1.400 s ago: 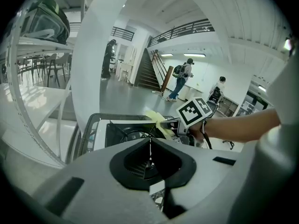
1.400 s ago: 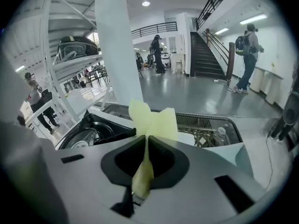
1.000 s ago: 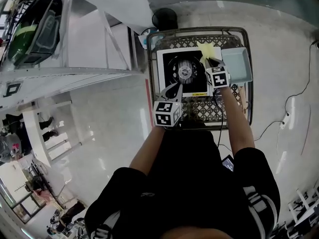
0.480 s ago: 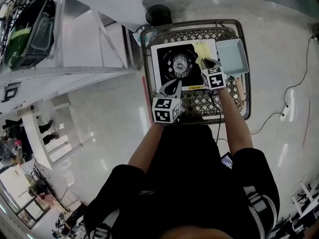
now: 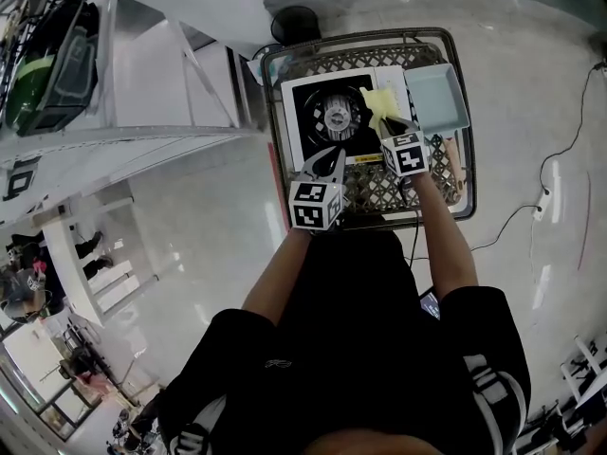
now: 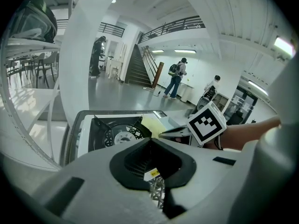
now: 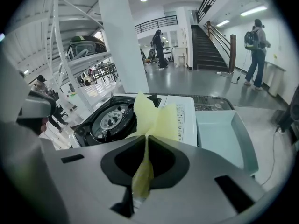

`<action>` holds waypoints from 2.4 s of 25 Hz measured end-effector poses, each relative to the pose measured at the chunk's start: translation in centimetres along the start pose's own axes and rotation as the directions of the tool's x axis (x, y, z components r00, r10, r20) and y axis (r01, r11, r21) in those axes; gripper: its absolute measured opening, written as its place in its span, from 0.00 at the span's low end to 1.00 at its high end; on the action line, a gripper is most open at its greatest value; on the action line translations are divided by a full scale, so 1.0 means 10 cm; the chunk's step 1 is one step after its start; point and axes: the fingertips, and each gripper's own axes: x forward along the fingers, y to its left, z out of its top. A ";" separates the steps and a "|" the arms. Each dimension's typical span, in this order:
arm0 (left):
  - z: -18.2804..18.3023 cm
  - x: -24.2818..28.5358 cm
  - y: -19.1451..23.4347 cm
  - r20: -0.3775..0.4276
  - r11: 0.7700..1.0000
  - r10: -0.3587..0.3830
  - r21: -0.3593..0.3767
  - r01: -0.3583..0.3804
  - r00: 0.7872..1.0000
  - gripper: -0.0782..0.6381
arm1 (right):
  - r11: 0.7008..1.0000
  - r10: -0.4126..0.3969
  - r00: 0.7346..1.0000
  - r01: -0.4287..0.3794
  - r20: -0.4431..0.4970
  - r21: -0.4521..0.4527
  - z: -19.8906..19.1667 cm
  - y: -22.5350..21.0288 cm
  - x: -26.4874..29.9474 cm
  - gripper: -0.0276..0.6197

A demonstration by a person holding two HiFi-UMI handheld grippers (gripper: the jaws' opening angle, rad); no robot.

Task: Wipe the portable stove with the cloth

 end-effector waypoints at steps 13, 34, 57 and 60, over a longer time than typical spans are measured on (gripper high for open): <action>-0.05 0.06 -0.07 -0.020 1.000 -0.018 0.018 0.018 1.000 0.14 | 1.000 0.021 1.000 -0.021 0.014 0.008 -0.36 0.15 -0.26 0.08; 0.03 -0.02 0.01 0.002 1.000 -0.009 0.009 0.009 1.000 0.14 | 1.000 -0.026 0.991 0.027 0.135 -0.009 0.04 0.24 -0.63 0.08; 0.05 -0.35 0.71 0.061 0.982 0.142 -0.135 -0.133 0.988 0.14 | 0.985 -0.016 1.000 0.016 0.001 -0.172 1.03 0.35 0.53 0.08; 0.05 -0.35 0.71 0.061 0.984 0.133 -0.128 -0.125 0.989 0.14 | 0.988 0.001 1.000 -0.001 0.004 -0.154 0.95 0.41 0.47 0.08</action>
